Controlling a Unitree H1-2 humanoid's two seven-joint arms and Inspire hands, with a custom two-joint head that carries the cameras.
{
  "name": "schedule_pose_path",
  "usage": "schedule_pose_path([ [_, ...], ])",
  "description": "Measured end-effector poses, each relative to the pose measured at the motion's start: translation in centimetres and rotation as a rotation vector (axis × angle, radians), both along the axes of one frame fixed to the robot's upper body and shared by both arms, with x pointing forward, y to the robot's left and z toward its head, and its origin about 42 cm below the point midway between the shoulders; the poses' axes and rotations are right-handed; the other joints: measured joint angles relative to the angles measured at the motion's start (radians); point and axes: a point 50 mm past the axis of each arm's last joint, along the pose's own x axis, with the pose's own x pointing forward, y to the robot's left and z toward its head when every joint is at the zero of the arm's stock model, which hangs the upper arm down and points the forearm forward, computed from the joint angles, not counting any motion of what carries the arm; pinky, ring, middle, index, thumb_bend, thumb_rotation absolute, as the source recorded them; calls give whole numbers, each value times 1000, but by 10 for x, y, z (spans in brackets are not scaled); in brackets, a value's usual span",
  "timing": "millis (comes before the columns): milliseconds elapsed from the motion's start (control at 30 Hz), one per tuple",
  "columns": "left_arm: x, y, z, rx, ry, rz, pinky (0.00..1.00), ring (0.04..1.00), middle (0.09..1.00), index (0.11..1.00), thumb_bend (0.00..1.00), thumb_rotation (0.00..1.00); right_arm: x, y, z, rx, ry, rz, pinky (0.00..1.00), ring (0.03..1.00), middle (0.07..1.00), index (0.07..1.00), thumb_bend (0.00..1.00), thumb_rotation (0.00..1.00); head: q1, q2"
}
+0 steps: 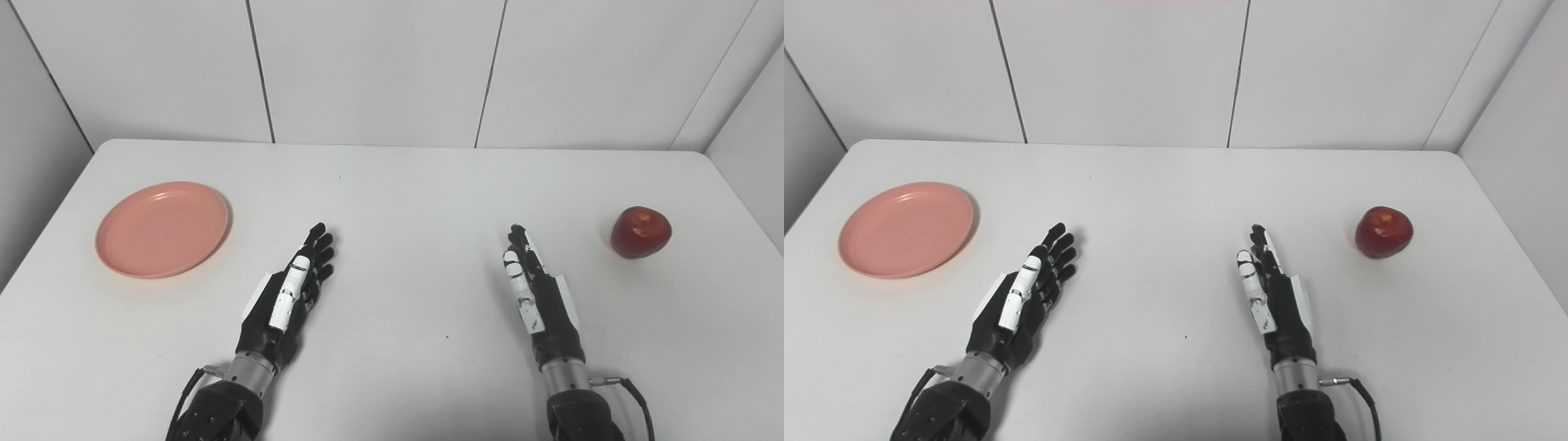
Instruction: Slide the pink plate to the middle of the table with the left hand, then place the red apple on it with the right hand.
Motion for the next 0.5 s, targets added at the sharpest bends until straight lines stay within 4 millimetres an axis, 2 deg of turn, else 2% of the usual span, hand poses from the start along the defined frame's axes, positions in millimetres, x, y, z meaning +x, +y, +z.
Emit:
schedule_pose_path([
  [500, 0, 0, 0, -1, 0, 0, 1000, 1000, 1000, 1000, 449, 1000, 0, 0, 0, 0, 0, 0, 937, 952, 953, 959, 189, 1000, 2, 0],
])
